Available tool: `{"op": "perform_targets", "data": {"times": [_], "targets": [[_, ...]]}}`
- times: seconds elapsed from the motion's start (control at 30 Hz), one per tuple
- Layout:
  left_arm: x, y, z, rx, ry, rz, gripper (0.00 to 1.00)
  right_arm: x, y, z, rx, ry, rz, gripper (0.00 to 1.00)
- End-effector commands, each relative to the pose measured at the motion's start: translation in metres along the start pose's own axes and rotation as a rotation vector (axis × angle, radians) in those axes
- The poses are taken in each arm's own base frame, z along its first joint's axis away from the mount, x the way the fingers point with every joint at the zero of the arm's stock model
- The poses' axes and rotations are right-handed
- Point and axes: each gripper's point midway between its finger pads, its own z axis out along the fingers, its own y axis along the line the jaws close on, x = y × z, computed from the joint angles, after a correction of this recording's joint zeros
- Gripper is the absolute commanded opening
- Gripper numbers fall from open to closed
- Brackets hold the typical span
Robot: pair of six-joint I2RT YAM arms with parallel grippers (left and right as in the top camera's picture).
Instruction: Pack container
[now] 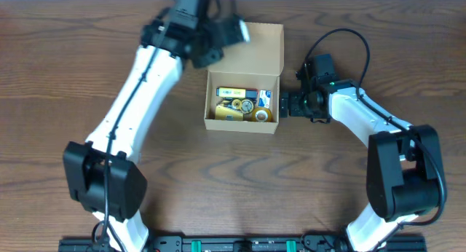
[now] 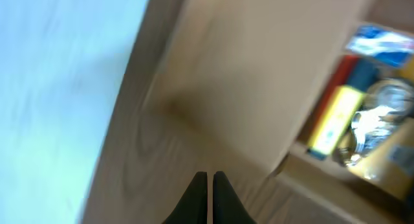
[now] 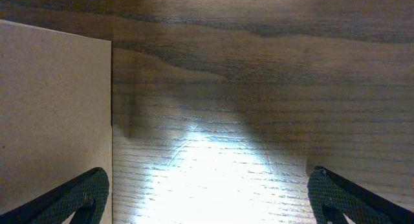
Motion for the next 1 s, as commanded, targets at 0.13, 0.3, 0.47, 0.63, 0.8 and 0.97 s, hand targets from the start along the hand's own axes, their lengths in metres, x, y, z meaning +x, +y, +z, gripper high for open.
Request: {"op": "perform_targets", "data": {"times": [0.13, 0.3, 0.47, 0.63, 0.8, 0.97], "targets": [[0.06, 0.055, -0.017, -0.049, -0.009, -0.434, 0.06, 0.002, 0.003, 0.001, -0.007, 0.006, -0.018, 0.99], [0.08, 0.069, -0.025, 0.016, -0.101, -0.515, 0.06, 0.002, 0.003, 0.001, -0.007, 0.006, -0.018, 0.99], [0.099, 0.077, -0.021, 0.013, -0.093, -0.554, 0.06, 0.002, 0.003, 0.001, -0.008, 0.006, -0.018, 0.99], [0.105, 0.072, -0.005, 0.055, -0.09, -0.571, 0.06, 0.002, 0.003, 0.001, -0.007, 0.006, -0.018, 0.99], [0.108, 0.066, 0.011, 0.105, -0.088, -0.676, 0.06, 0.002, 0.003, 0.001, -0.008, 0.006, -0.018, 0.99], [0.112, 0.071, 0.031, 0.104, -0.09, -0.793, 0.06, 0.002, 0.003, 0.001, -0.008, 0.006, -0.018, 0.99]]}}
